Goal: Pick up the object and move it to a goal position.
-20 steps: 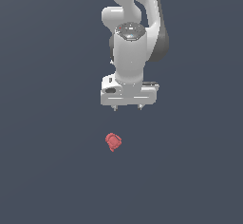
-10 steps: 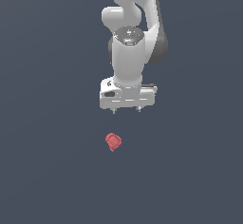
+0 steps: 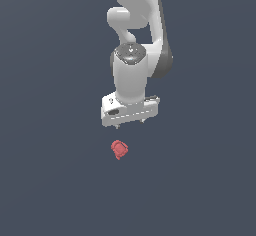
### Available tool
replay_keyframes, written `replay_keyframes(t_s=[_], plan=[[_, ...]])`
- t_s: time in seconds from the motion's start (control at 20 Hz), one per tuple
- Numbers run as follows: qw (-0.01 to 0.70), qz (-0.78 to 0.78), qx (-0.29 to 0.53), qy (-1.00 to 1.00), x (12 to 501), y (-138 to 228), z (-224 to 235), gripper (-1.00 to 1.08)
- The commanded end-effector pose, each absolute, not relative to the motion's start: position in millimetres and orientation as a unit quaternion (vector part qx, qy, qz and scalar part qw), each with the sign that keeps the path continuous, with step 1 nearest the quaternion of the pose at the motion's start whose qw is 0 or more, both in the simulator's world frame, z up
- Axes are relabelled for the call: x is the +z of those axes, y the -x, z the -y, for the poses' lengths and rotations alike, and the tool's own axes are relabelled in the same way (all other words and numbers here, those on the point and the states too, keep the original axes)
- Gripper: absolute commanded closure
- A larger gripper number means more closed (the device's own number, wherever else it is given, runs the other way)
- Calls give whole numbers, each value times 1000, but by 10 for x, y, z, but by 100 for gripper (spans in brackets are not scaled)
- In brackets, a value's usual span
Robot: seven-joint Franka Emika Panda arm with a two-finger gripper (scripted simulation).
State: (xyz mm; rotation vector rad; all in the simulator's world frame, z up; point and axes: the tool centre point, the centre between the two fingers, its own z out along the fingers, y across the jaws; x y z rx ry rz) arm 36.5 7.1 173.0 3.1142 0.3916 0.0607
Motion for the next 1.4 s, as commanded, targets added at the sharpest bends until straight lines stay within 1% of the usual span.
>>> replay_keyframes(t_s=[0.0,0.75,1.35], plan=[[2,-154,17,-988,1640,-428,-18,-92],[2,-317,3,-949,1090,-740,302,-92],[0,-364,0,-931,908,-814,410,-92]])
